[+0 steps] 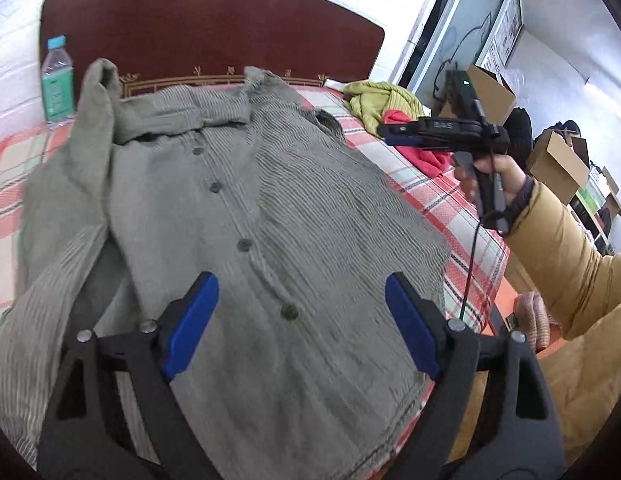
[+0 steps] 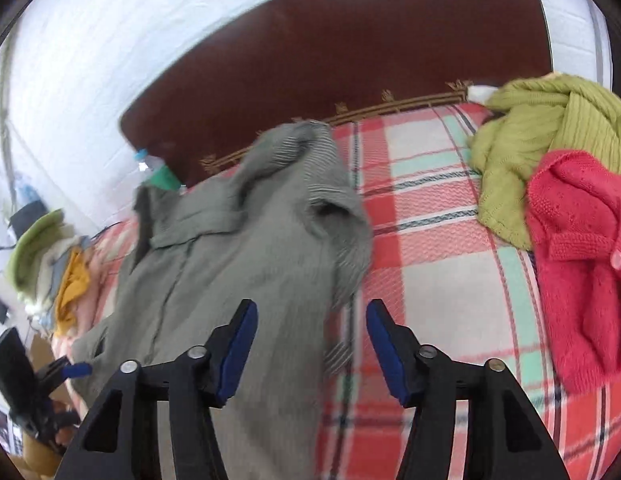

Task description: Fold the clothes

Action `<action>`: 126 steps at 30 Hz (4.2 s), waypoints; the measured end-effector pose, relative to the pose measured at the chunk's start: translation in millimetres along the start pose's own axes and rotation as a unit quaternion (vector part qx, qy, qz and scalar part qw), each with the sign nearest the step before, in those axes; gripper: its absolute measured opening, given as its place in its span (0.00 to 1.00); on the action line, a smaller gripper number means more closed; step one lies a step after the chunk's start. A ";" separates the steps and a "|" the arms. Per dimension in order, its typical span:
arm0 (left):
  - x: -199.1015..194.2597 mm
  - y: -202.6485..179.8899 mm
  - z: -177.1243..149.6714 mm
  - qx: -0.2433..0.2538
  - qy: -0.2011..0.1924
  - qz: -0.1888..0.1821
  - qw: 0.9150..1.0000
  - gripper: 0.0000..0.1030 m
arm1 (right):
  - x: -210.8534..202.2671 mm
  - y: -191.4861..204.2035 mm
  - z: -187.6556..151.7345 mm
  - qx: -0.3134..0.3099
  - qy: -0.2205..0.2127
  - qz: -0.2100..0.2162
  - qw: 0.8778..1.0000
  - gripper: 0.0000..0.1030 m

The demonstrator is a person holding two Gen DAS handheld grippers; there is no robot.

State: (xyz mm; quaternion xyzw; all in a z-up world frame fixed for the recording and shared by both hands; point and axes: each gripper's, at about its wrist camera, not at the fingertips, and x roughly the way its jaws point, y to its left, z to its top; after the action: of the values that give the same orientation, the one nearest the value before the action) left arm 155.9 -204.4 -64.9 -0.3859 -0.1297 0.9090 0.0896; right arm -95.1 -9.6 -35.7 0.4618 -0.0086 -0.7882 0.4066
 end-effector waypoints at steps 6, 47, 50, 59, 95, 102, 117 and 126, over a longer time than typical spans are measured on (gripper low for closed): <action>36.5 8.7 24.0 -0.023 0.022 -0.009 0.999 0.84 | 58.9 -28.0 15.0 0.035 0.050 -0.025 0.998 0.31; 99.2 6.6 49.5 -0.050 0.062 -0.048 0.996 0.84 | 7.0 -53.8 -19.9 0.060 0.014 0.096 0.993 0.40; 95.5 1.4 48.9 -0.046 0.062 -0.046 0.996 0.84 | 13.3 -42.7 -16.0 0.021 0.022 0.065 0.997 0.06; 91.9 6.7 50.8 -0.062 0.057 -0.053 0.995 0.84 | -73.2 12.5 48.9 -0.257 -0.064 -0.288 0.920 0.06; 102.5 205.6 141.2 -0.253 -0.001 0.003 0.967 0.83 | 133.9 83.4 99.8 -0.018 0.112 0.183 0.977 0.17; 72.9 240.1 195.0 -0.271 -0.075 -0.012 0.960 0.83 | 121.9 76.8 164.1 0.023 0.017 0.196 0.980 0.15; 83.9 184.4 175.2 -0.088 0.018 -0.032 0.995 0.83 | 152.8 54.0 182.7 0.034 0.001 0.159 0.987 0.31; 148.7 177.0 190.7 -0.047 0.081 0.035 0.995 0.82 | 144.8 67.4 194.3 0.006 -0.005 0.177 0.984 0.31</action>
State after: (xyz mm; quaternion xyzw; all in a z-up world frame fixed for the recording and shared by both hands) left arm -95.4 -365.3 -92.2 -0.4661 -0.1508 0.8704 0.0497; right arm -230.3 -219.0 -2.5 0.4516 -0.0968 -0.7061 0.5367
